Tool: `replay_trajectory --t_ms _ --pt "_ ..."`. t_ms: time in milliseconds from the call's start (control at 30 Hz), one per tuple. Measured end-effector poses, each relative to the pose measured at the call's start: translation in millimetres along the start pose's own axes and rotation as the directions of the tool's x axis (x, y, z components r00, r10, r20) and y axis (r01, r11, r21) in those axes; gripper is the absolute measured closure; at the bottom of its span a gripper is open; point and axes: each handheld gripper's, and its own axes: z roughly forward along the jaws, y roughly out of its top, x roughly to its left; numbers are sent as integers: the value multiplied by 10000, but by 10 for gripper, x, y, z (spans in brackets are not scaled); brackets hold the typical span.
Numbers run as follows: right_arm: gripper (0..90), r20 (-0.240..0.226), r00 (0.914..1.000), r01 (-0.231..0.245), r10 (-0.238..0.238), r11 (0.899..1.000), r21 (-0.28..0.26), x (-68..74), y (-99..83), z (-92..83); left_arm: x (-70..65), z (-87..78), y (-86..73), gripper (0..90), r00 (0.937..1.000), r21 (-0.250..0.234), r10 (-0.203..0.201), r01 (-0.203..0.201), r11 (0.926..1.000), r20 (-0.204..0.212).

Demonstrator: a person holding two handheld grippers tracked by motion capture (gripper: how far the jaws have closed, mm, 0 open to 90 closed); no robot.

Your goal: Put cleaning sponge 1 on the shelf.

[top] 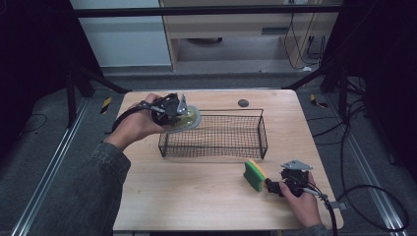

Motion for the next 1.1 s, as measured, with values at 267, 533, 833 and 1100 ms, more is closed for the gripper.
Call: replay_trajectory --t_ms 267,533,833,1100 --pt "4 -6 10000 0 0 10000 0 0 0 0 -46 97 22 713 9991 320 320 -311 9990 -264" --pt "4 -6 10000 3 -3 10000 -2 0 0 0 -106 231 40 713 9987 368 393 -380 9986 -336" --pt "4 -6 10000 -5 5 10000 0 0 0 0 -196 406 84 713 9975 684 683 -668 9954 -198" --pt "4 -6 10000 -4 4 10000 -1 0 0 0 -237 495 114 713 9957 959 918 -903 9913 -122"
